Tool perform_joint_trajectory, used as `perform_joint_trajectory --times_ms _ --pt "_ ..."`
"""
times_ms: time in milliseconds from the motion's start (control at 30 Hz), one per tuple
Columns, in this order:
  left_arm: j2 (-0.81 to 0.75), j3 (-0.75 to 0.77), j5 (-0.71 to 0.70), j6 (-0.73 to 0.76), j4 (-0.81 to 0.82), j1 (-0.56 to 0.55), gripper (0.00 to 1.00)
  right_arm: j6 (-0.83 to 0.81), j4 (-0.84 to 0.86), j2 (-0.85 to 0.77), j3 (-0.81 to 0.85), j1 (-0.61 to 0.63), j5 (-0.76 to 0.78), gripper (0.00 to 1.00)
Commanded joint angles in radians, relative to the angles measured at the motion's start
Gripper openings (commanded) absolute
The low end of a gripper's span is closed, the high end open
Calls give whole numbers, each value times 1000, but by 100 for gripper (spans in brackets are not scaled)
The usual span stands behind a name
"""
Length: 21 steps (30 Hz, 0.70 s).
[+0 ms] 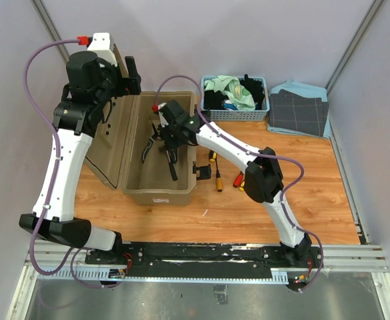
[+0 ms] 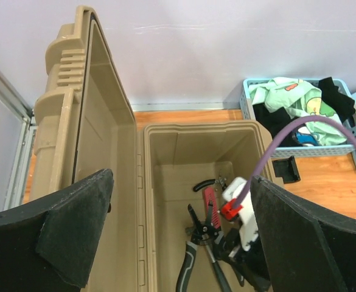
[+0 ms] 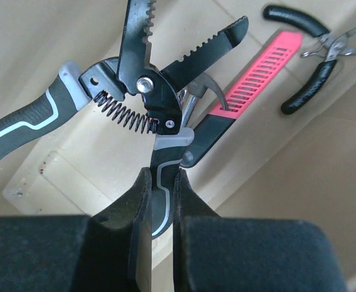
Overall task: Pack the tool kit
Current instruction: Place the pliers in the toolbox.
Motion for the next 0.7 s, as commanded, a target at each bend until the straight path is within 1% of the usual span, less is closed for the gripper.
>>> perform_joint_trajectory --times_ms 0,133,200,400,533,567,633,667 --pt "-9 -11 16 -17 12 13 99 28 41 50 35 9 -4 1" --pt "-5 -11 22 -22 16 16 99 30 -1 121 76 9 -20 1" --pt "-5 -10 27 -24 17 15 99 32 -6 142 70 9 -24 1" --pt "-7 -16 33 -26 20 16 99 34 -8 153 37 10 -16 1" --pt "-6 -17 37 -28 21 18 99 23 -16 162 44 11 -13 1" --pt "-6 -17 40 -29 21 18 99 21 -22 166 47 11 -14 4" --pt "-4 -17 43 -29 21 18 99 14 -23 164 49 12 -21 17" --pt "-4 -16 45 -29 22 18 99 9 -19 161 48 13 -24 22"
